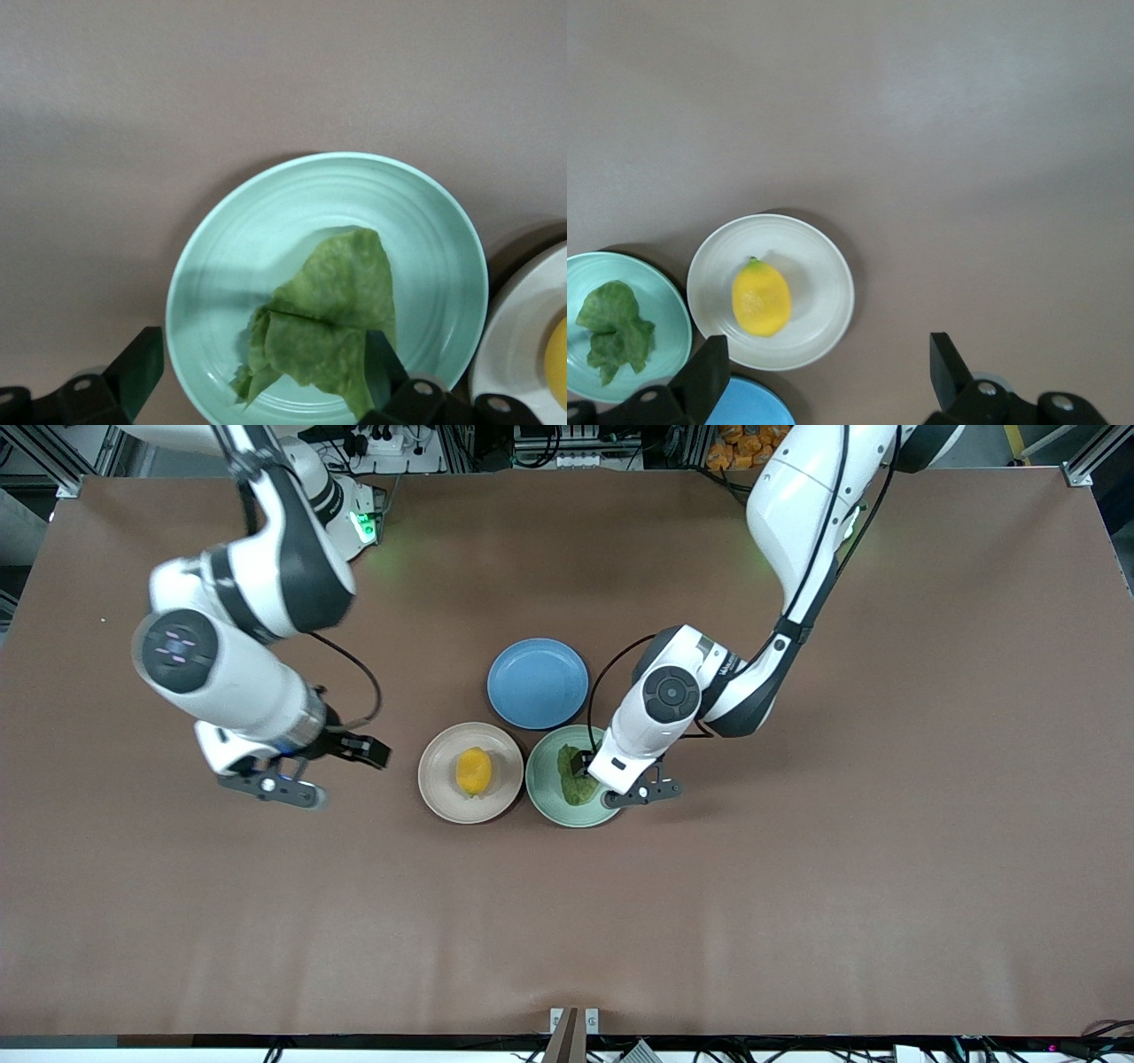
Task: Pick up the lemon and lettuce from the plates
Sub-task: 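Lower both grippers and close the right on lemon, left on lettuce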
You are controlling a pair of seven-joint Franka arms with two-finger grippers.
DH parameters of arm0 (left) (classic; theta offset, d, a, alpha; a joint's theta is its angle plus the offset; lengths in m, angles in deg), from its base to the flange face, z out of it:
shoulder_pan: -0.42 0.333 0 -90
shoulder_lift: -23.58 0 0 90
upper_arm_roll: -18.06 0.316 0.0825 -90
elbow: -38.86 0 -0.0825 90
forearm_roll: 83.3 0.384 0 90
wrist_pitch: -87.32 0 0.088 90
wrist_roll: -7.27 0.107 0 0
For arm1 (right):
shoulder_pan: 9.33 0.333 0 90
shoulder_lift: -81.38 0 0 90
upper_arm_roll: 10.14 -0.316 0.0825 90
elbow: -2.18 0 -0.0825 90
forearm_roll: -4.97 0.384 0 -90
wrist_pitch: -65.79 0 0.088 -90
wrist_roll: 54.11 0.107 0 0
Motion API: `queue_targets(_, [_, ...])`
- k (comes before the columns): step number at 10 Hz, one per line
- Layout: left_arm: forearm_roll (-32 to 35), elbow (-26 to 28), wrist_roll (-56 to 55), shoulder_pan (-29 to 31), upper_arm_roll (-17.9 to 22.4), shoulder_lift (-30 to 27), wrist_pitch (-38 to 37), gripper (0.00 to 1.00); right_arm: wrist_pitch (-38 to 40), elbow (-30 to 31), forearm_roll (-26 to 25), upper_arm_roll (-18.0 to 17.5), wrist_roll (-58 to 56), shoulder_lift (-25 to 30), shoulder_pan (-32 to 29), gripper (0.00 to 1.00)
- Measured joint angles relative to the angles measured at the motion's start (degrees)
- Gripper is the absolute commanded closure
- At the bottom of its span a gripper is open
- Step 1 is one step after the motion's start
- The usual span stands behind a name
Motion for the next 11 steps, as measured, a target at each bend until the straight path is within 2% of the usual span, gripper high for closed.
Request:
queue_targets(4, [0.26, -0.04, -5.63, -2.97, 0.13, 3.79, 8.42, 0.00, -12.83, 5.89, 0.02, 0.00, 4.78, -3.66, 4.60, 0.00])
queue_targets(8, [0.31, -0.10, -7.07, -7.12, 3.44, 6.90, 11.32, 0.00, -19.62, 8.11, 0.01, 0.01, 6.37, -8.57, 8.30, 0.00])
queue_targets(11, [0.32, -0.19, -8.04, -8.12, 4.15, 7.18, 12.43, 0.00, -24.25, 9.37, 0.01, 0.03, 7.19, -11.18, 10.63, 0.00])
